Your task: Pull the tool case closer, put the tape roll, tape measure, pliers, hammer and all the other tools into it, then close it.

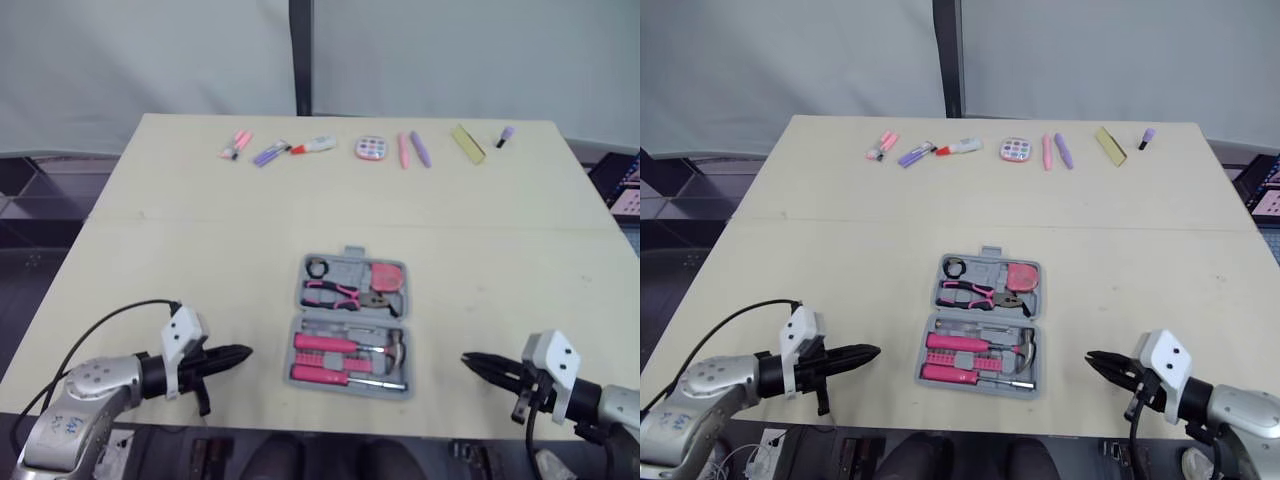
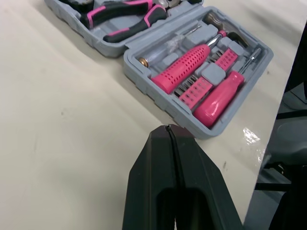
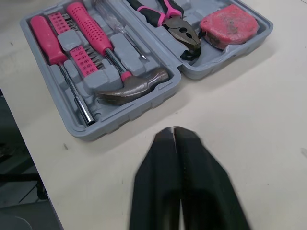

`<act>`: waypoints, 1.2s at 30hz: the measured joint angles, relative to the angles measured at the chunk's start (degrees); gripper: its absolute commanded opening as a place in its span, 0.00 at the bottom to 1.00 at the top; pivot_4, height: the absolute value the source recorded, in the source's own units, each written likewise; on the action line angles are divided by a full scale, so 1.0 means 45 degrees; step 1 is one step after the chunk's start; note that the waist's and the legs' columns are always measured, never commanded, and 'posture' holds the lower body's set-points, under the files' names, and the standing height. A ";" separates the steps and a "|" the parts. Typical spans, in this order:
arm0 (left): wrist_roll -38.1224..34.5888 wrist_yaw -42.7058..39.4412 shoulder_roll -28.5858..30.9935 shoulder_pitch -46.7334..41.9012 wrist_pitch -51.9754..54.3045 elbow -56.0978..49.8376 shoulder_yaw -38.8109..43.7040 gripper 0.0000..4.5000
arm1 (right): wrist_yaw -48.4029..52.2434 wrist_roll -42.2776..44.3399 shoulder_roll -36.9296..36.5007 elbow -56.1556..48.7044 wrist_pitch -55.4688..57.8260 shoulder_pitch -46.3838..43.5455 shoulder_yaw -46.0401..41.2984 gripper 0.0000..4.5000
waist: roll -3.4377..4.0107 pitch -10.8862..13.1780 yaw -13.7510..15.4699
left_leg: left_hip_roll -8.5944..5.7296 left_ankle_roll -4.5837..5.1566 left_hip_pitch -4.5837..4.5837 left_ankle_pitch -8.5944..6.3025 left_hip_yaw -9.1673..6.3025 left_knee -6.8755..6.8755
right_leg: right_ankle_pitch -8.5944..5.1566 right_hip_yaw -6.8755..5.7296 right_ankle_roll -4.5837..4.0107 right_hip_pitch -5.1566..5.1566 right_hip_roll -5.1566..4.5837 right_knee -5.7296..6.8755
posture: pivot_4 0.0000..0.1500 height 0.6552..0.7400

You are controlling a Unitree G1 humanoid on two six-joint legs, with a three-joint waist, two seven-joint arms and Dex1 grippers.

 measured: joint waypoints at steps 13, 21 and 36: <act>0.0584 0.1061 -0.0317 -0.2008 -0.0355 0.1283 -0.0510 0.00 | -0.1098 -0.0565 -0.0285 0.0608 0.1302 -0.1644 0.0788 0.01 | 0.0003 0.0002 -0.0005 | -0.0002 -0.0005 0.0006 0.0001 0.0002 0.0008 | 0.0000 -0.0006 0.0000 -0.0005 0.0003 0.0017 | 1.00 0.69; 0.2254 0.0399 -0.0737 -0.5952 -0.1005 0.5146 -0.3116 0.00 | -0.2521 -0.1185 -0.0218 0.1125 0.4614 -0.4532 0.2996 0.01 | 0.0001 0.0005 -0.0025 | -0.0010 -0.0005 -0.0005 0.0001 0.0009 0.0007 | 0.0000 -0.0034 0.0001 -0.0070 0.0003 0.0132 | 1.00 0.69; 0.4017 -0.0544 -0.2462 -0.8405 -0.3017 0.8988 -0.4763 0.00 | -0.3789 -0.2173 0.1022 0.1595 0.5416 -0.6279 0.5090 0.01 | -0.0010 0.0003 -0.0110 | -0.0047 -0.0012 -0.0176 0.0006 0.0016 0.0072 | 0.0003 -0.0060 0.0004 -0.0367 -0.0024 0.0451 | 1.00 0.69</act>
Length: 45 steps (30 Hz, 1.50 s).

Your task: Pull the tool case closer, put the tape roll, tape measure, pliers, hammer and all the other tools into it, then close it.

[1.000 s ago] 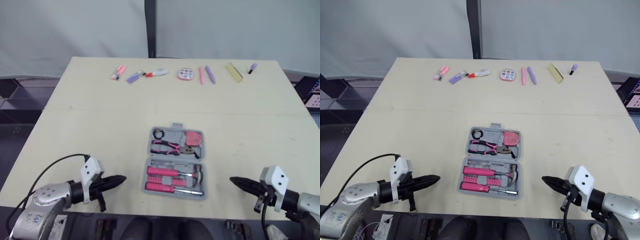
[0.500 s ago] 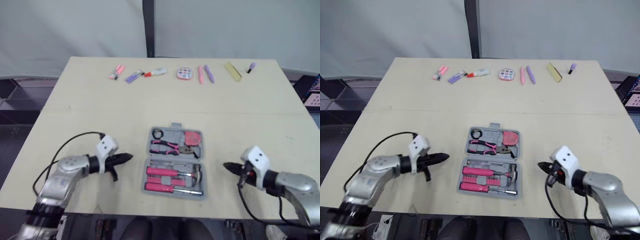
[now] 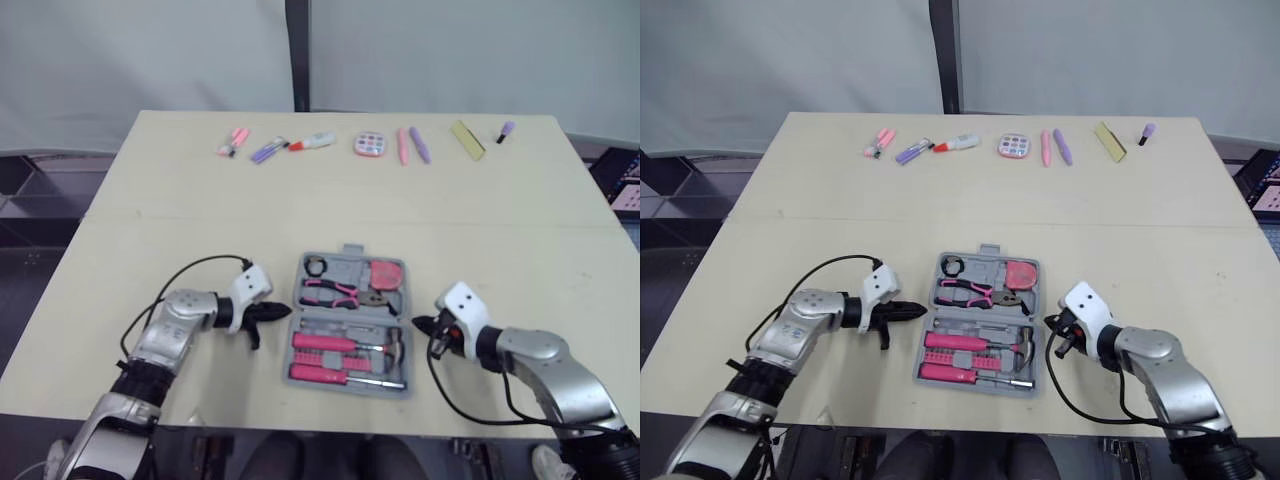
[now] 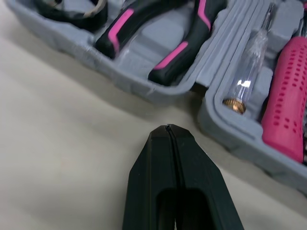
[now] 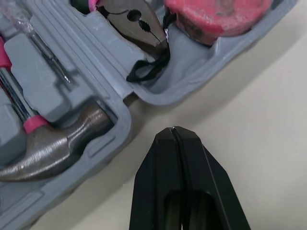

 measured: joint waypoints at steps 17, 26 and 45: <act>0.0547 0.0209 -0.0808 0.0041 -0.0162 0.0023 0.0077 0.00 | -0.0085 -0.0350 0.0294 0.0360 0.0475 -0.0627 0.0635 0.01 | -0.0002 -0.0003 0.0087 | -0.0039 -0.0007 -0.0002 0.0005 -0.0013 0.0019 | 0.0001 0.0006 0.0001 -0.0052 -0.0033 0.0130 | 1.00 0.69; 0.0555 0.0233 -0.0850 0.0234 -0.0072 -0.0204 0.0156 0.00 | -0.0040 -0.0395 0.0293 0.0360 0.0498 -0.0691 0.0694 0.01 | -0.0003 -0.0003 0.0062 | -0.0038 -0.0007 -0.0002 0.0005 -0.0013 0.0018 | 0.0001 0.0006 0.0001 -0.0056 -0.0033 0.0133 | 1.00 0.69; 0.0559 0.0369 -0.0631 0.1658 0.1610 -0.2742 0.0210 0.00 | -0.0001 -0.0398 0.0165 -0.0393 0.1227 -0.0391 0.0727 0.01 | -0.0003 -0.0003 -0.0054 | -0.0030 -0.0008 -0.0001 0.0005 -0.0017 0.0005 | 0.0001 0.0019 0.0001 -0.0059 -0.0028 0.0133 | 1.00 0.69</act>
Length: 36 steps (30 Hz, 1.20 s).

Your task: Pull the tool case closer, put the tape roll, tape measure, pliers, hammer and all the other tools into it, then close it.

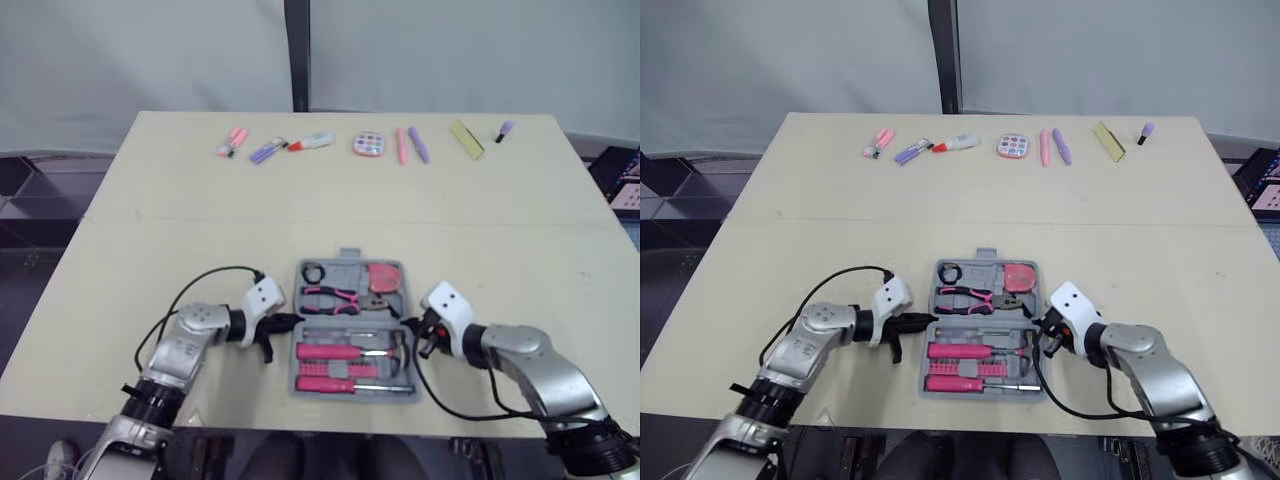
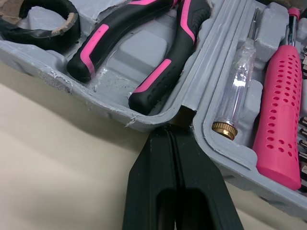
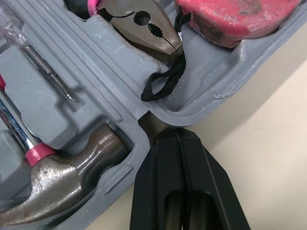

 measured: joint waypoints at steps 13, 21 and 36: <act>-0.0018 0.0042 0.0128 0.0922 0.0773 -0.1326 0.0067 0.00 | 0.0000 0.0024 -0.0152 -0.1304 0.0791 0.0952 -0.0013 0.01 | 0.0000 0.0000 -0.0143 | 0.0001 0.0000 0.0003 0.0000 0.0002 -0.0009 | 0.0000 0.0017 0.0000 0.0001 0.0003 -0.0004 | 1.00 0.69; -0.0028 0.0119 0.0182 0.1361 0.1152 -0.1943 0.0116 0.00 | 0.0007 0.0090 -0.0171 -0.1502 0.0902 0.1163 -0.0026 0.01 | 0.0000 0.0000 -0.0145 | 0.0002 0.0000 0.0007 0.0000 0.0003 -0.0009 | 0.0000 0.0021 0.0000 0.0003 0.0005 -0.0004 | 1.00 0.69; -0.0117 0.0121 0.0391 0.1805 0.1577 -0.2586 0.0149 0.00 | 0.0076 0.0276 -0.0234 -0.1770 0.1143 0.1339 -0.0018 0.01 | 0.0000 0.0000 -0.0142 | 0.0005 0.0000 0.0007 0.0000 0.0003 -0.0010 | 0.0000 0.0025 0.0000 0.0002 0.0007 -0.0005 | 1.00 0.69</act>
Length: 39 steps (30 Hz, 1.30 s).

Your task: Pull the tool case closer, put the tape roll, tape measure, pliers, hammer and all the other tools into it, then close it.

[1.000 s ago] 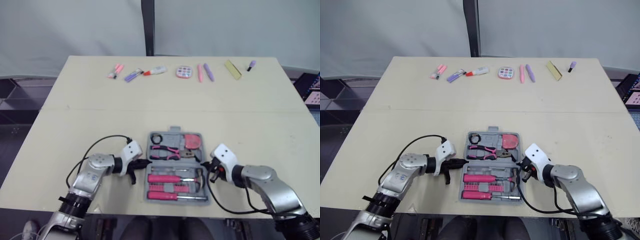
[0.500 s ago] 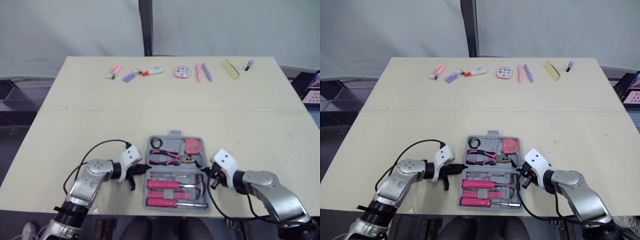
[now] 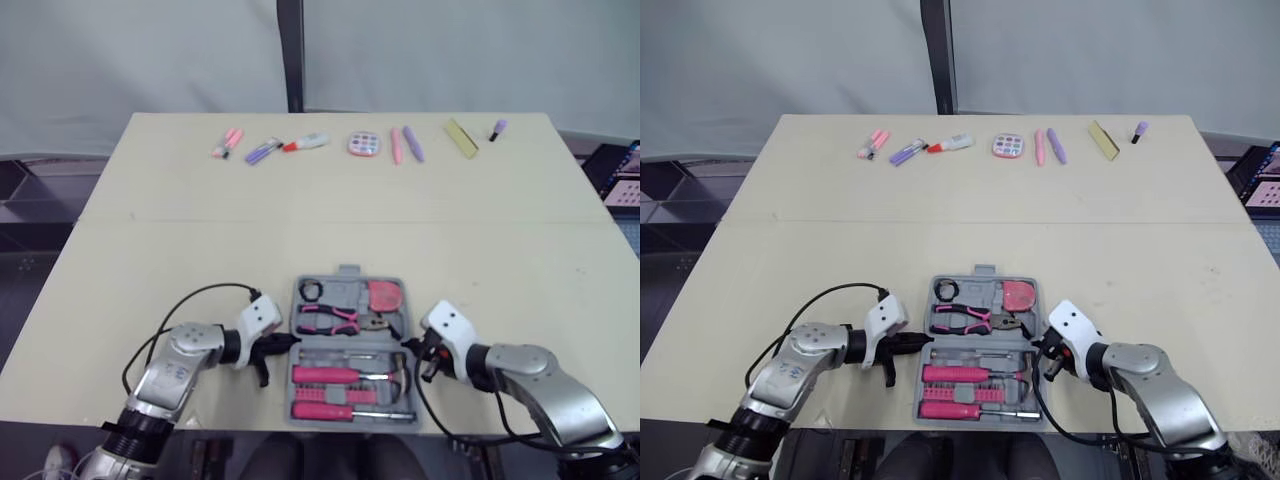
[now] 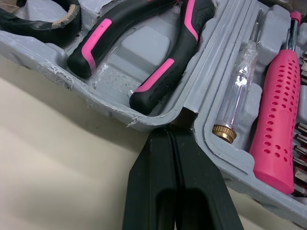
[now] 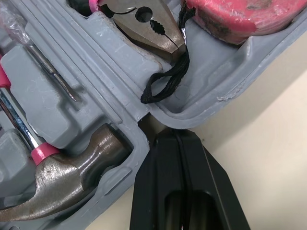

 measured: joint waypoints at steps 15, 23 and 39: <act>-0.0006 0.0008 0.0082 0.0230 0.0058 -0.0242 0.0012 0.00 | 0.0002 0.0006 -0.0023 -0.0075 0.0001 0.0056 0.0004 0.01 | 0.0000 0.0000 -0.0001 | 0.0001 0.0000 0.0001 0.0000 0.0000 -0.0001 | 0.0000 0.0002 0.0000 0.0000 0.0001 0.0000 | 1.00 0.69; -0.0064 0.0011 0.0132 0.0378 0.0151 -0.0403 0.0049 0.00 | 0.0026 0.0015 -0.0070 -0.0075 0.0001 0.0014 0.0066 0.01 | 0.0000 0.0000 -0.0002 | 0.0001 0.0000 0.0001 0.0000 0.0000 -0.0001 | 0.0000 0.0002 0.0000 0.0001 0.0002 0.0000 | 1.00 0.69; -0.0545 0.0069 0.1645 0.0455 -0.1240 0.0746 0.1637 0.00 | 0.0656 0.0718 -0.1208 -0.0074 -0.0786 0.0673 -0.1351 0.01 | -0.0002 0.0000 -0.0031 | 0.0024 -0.0001 0.0001 0.0000 0.0009 -0.0003 | 0.0000 -0.0006 0.0000 -0.0003 0.0010 -0.0005 | 1.00 0.69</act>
